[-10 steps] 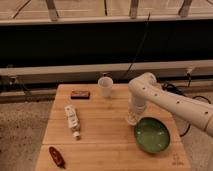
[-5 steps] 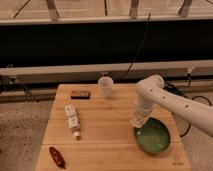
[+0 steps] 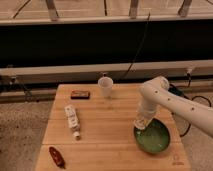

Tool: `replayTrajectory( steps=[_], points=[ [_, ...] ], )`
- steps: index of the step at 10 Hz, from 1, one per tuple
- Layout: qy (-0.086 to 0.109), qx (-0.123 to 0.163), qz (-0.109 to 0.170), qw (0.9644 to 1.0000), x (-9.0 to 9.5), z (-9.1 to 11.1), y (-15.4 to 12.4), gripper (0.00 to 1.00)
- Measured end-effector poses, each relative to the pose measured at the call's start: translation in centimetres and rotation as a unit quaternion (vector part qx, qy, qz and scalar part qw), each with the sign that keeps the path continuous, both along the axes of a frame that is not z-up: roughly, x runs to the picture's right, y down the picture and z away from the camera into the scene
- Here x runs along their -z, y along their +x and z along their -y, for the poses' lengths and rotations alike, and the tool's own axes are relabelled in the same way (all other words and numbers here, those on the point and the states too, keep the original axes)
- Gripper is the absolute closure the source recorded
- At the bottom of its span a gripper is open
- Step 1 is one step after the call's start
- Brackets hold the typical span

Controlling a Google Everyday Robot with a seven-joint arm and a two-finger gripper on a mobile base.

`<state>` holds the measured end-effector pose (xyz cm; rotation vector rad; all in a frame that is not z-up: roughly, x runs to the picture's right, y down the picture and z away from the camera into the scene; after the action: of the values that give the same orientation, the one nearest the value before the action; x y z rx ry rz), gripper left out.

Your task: Place the white sponge in the ceramic bowl

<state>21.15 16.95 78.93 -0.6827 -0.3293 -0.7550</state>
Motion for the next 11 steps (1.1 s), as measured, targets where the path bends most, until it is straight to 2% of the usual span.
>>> replayTrajectory(
  steps=[4, 7, 8, 10, 11],
  points=[
    [0.003, 0.0, 0.003, 1.0, 0.6, -0.4, 0.9, 0.99],
    [0.003, 0.002, 0.005, 1.0, 0.8, -0.6, 1.1, 0.88],
    [0.004, 0.002, 0.005, 1.0, 0.9, -0.7, 1.2, 0.81],
    [0.006, 0.003, 0.007, 1.0, 0.9, -0.7, 1.2, 0.57],
    [0.006, 0.004, 0.007, 0.9999, 1.0, -0.8, 1.3, 0.5]
  ],
)
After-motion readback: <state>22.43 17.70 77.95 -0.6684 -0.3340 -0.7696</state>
